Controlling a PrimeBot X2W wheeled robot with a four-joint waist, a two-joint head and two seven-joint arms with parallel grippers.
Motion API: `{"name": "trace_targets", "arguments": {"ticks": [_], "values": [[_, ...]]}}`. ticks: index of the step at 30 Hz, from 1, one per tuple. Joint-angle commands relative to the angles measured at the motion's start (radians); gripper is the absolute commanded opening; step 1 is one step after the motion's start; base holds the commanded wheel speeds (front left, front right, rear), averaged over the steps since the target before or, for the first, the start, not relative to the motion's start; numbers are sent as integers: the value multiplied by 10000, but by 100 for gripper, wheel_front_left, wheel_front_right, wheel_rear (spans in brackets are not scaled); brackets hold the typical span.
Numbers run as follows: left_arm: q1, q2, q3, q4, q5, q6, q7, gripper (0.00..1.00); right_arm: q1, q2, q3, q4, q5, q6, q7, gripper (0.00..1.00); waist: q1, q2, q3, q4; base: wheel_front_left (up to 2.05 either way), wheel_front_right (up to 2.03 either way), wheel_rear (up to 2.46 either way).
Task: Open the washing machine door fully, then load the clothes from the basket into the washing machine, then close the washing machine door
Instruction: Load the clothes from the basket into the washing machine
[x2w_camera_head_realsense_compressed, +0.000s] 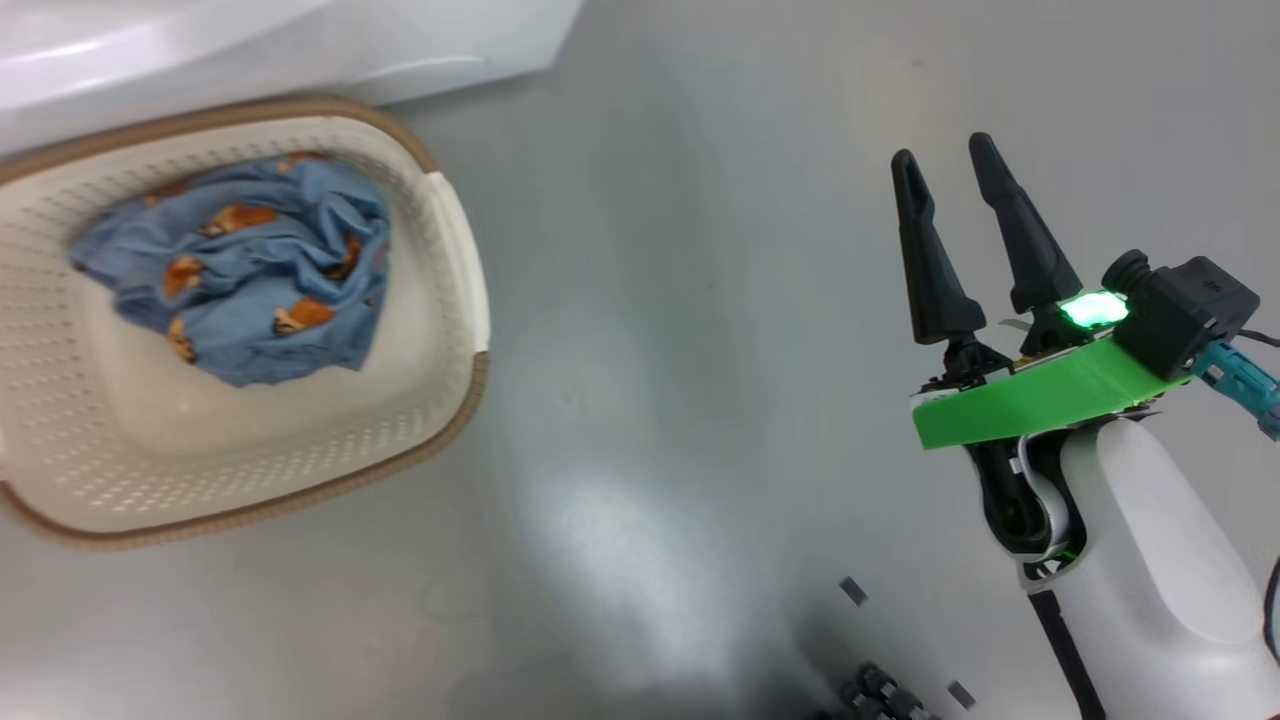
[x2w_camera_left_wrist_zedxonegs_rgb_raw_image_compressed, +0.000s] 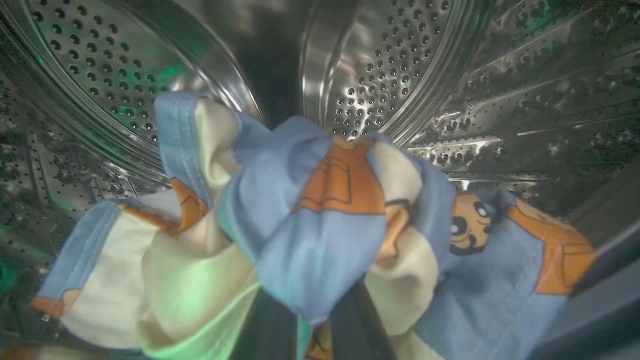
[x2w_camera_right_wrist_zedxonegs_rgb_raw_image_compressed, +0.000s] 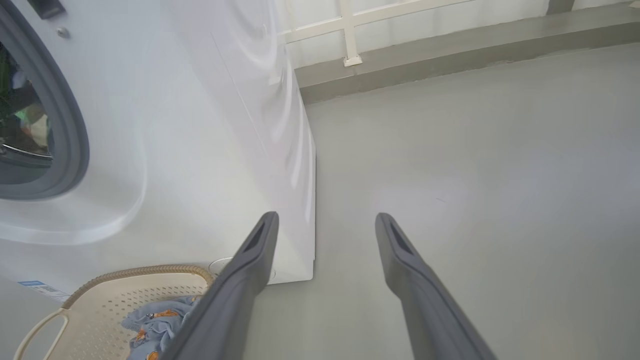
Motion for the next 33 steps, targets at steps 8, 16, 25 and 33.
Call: {"name": "trace_targets", "arguments": {"ticks": [8, 16, 25, 33], "values": [[-1579, 1034, -227, 2, 497, 275, -487, 27, -31, 250, 150, -378, 85, 44, -80, 100, -1, -1, 813, -750, 0, 0, 0], [-1690, 729, -461, 982, 421, 185, 444, 100, -149, 353, 150, -272, 74, 44, -80, 100, -1, -1, 700, -633, 0, 0, 0], [-1001, 328, -433, 1324, -45, -17, 1131, 100, -204, 262, 202, -107, 56, 44, -80, 100, -1, -1, 123, -304, 0, 0, 0], [438, -107, -347, 1373, -384, -72, -203, 100, -113, 76, 410, 165, 120, 44, -80, 100, -1, -1, -785, -38, 0, 0, 0]]}}
